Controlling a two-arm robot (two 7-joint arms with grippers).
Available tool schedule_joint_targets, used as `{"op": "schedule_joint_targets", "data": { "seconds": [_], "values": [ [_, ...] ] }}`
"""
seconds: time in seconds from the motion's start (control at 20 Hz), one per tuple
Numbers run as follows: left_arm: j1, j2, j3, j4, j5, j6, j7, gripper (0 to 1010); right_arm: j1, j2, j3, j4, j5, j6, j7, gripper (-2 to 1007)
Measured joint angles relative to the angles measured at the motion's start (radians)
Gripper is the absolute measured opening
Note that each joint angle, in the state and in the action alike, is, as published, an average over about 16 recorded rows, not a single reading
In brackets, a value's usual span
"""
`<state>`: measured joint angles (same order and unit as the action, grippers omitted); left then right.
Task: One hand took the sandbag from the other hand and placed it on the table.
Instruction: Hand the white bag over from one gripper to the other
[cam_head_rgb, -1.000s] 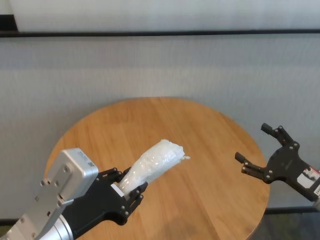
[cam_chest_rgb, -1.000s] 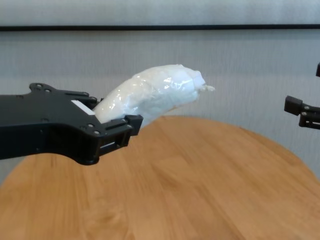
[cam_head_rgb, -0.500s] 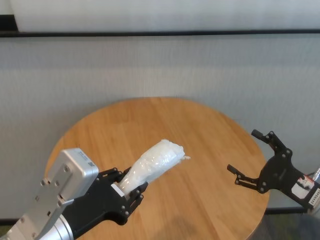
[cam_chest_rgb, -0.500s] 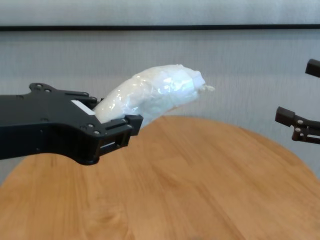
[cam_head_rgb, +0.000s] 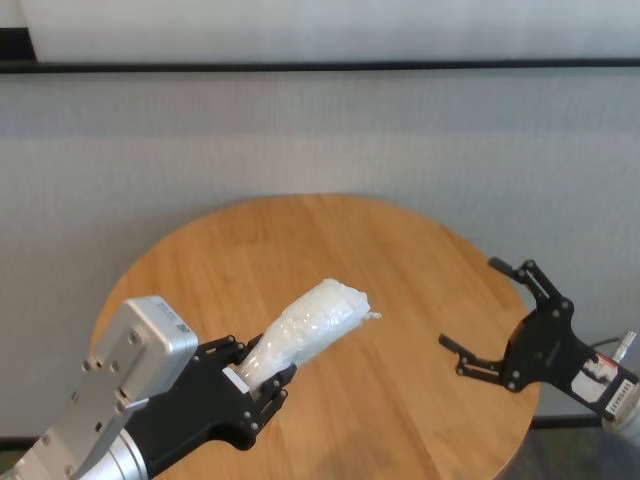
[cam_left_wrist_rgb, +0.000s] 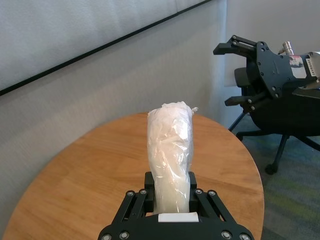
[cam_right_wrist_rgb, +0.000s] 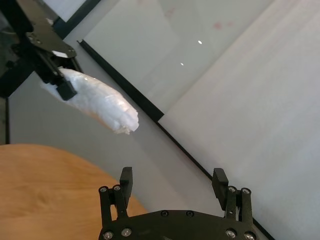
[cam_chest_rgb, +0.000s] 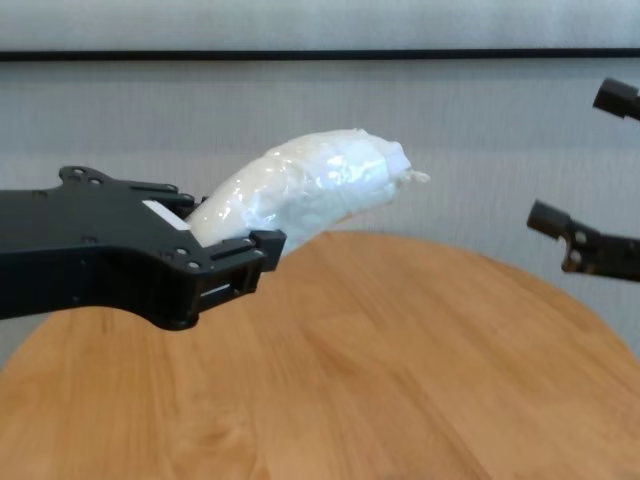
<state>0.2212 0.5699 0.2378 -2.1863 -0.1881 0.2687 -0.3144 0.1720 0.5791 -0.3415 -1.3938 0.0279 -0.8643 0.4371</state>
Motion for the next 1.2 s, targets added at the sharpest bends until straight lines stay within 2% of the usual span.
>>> {"op": "schedule_joint_targets", "data": {
  "seconds": [0.15,0.6,0.8,1.0,1.2],
  "values": [
    [0.000,0.000,0.000,0.000,0.000,0.000,0.000,383,0.011,-0.015,0.010,0.024,-0.056,-0.045,-0.005,1001],
    [0.000,0.000,0.000,0.000,0.000,0.000,0.000,383,0.032,-0.051,0.041,0.065,-0.215,-0.142,-0.021,1001],
    [0.000,0.000,0.000,0.000,0.000,0.000,0.000,383,0.036,-0.064,0.049,0.057,-0.261,-0.172,-0.020,1001],
    [0.000,0.000,0.000,0.000,0.000,0.000,0.000,383,0.035,-0.075,0.050,0.037,-0.292,-0.189,-0.015,1001],
    [0.000,0.000,0.000,0.000,0.000,0.000,0.000,383,0.041,-0.096,0.053,0.030,-0.335,-0.210,-0.022,1000]
  ]
}}
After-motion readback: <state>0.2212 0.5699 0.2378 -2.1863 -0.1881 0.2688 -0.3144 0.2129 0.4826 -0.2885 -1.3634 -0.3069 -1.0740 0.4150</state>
